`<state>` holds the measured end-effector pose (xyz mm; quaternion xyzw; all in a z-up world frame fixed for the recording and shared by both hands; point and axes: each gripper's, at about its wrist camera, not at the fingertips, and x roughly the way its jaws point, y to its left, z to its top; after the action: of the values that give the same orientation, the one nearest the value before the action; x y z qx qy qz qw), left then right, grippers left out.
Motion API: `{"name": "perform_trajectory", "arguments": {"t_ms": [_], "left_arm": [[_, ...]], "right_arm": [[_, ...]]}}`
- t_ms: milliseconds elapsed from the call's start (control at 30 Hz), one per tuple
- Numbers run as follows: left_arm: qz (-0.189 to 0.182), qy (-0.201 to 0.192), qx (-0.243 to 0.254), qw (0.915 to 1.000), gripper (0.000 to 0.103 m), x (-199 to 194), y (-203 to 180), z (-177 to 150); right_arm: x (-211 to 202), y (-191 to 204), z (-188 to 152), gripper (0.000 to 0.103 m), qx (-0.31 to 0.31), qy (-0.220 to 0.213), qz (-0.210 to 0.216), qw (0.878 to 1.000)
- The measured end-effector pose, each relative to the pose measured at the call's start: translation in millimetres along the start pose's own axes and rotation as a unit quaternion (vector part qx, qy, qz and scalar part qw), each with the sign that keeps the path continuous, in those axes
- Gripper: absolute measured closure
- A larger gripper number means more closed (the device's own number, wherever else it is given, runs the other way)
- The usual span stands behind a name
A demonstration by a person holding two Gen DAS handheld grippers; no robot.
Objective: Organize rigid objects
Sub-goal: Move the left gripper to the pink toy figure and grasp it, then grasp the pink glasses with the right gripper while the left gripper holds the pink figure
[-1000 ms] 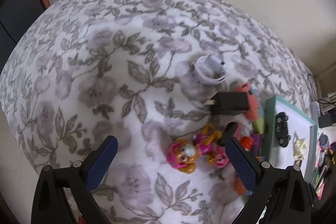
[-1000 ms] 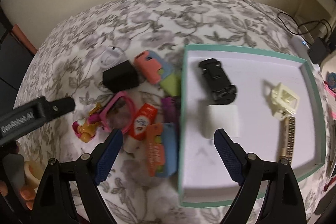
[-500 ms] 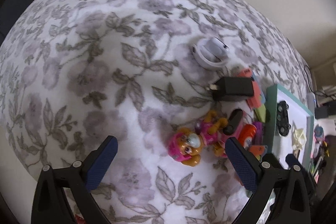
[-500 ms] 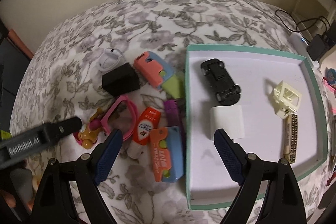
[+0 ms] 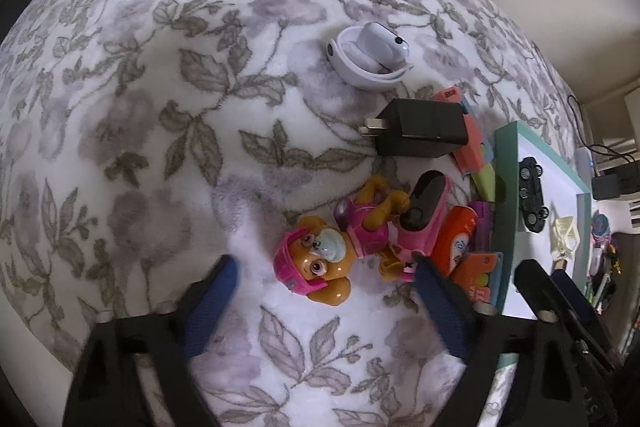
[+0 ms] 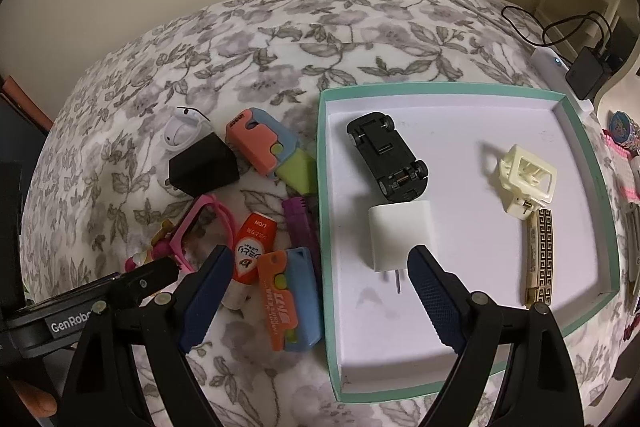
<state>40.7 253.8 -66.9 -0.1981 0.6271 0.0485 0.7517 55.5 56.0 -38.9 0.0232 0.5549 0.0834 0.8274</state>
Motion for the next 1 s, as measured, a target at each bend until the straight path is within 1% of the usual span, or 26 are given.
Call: {"name": "perform_trajectory", "arguments": {"t_ms": [100,167,367,467,567,733,1000], "left_arm": [[-0.013,0.005,0.003,0.9999,0.032,2.4,-1.5,-0.5],[-0.012,0.003,0.005,0.9999,0.033,2.4,-3.6,-0.7],[-0.018,-0.001,0.011,0.9998,0.034,1.2,-1.7,0.3],[-0.025,-0.005,0.006,0.9996,0.034,-1.6,3.1,1.1],[-0.033,-0.010,-0.007,0.9994,0.034,-6.5,12.7,3.8],[-0.034,-0.020,-0.026,0.9989,0.035,-13.7,29.0,7.2],[-0.045,-0.031,-0.068,0.9962,0.035,-21.5,61.5,12.0]], "right_arm": [[0.9,0.4,0.1,0.014,0.000,0.001,-0.001,1.000],[1.4,0.6,0.1,0.014,-0.001,0.002,-0.001,1.000],[3.8,2.7,0.0,0.014,-0.006,0.005,-0.002,1.000],[4.3,5.7,0.2,0.014,-0.009,0.004,0.000,1.000],[3.8,11.8,0.4,0.014,-0.017,0.001,0.008,1.000],[5.3,28.1,0.3,0.014,-0.035,-0.003,0.019,0.999],[7.2,62.6,-0.7,0.014,-0.066,-0.020,0.058,0.996]]}}
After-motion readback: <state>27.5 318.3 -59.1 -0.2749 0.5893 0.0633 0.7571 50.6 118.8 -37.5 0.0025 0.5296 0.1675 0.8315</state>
